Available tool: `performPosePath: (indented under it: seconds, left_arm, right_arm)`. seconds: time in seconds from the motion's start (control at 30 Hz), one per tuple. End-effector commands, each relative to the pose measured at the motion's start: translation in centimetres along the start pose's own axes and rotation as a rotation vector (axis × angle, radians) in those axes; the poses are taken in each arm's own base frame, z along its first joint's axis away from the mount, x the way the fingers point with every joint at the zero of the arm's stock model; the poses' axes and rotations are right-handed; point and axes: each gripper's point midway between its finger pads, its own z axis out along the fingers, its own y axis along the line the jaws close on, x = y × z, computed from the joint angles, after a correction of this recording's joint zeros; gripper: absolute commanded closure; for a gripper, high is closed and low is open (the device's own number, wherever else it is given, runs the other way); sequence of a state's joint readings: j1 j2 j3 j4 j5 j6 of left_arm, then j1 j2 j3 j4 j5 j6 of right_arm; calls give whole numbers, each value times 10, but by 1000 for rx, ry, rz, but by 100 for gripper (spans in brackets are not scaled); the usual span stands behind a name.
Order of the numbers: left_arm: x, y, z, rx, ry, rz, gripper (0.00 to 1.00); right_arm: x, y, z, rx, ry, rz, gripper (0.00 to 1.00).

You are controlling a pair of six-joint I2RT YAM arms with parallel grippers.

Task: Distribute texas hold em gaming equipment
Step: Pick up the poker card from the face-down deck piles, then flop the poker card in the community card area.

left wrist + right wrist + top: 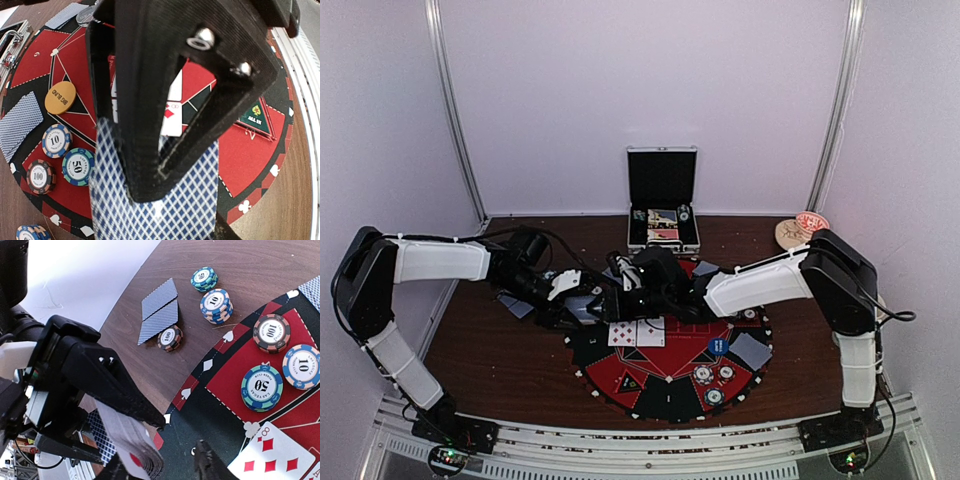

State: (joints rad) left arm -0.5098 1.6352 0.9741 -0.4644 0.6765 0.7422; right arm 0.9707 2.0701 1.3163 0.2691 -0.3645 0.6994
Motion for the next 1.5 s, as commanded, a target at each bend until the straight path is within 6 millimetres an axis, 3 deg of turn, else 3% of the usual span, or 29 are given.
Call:
performPosePath:
  seconds: [0.0,0.2,0.43,0.6,0.7,0.87,0.97,1.07,1.17,1.3,1.47]
  left_arm:
    - [-13,-11,-4,36,-50,31,54]
    - [-9,-9,-2,35,-40,25,54]
    - [-9,-9,-2,35,-39,28,54]
    - [-9,-8,-1,34,-37,25,54]
    - [-9,-7,-1,30,-36,27,54]
    - [-9,-6,-1,31,-38,21,54]
    - [-9,-6,-1,33,-38,16,54]
    - [-9,-5,-1,32,-38,14,54]
    - [-8,-5,-1,32,-37,13,54]
    - [-8,-4,-1,30,-39,11,54]
    - [-9,-4,-2,28,-40,13,54]
  right_arm:
    - [-9,-36,-9,107,-31,19,64]
    - [-11,-5,-16,-44,-28,26,80]
    - [-16,12,-39,-97,-54,27,100]
    - [-20,12,-58,-75,-77,5,100]
    - [-25,-1,-75,24,-108,-41,100]
    - [-40,-55,-130,456,-186,-248,100]
    - [-39,-85,-162,703,-194,-352,100]
    - [-32,-106,-178,901,-158,-446,100]
    - [-22,-122,-183,1095,-104,-553,100]
    - [-9,-134,-177,1277,-44,-693,100]
    - [10,-137,-154,1314,28,-812,100]
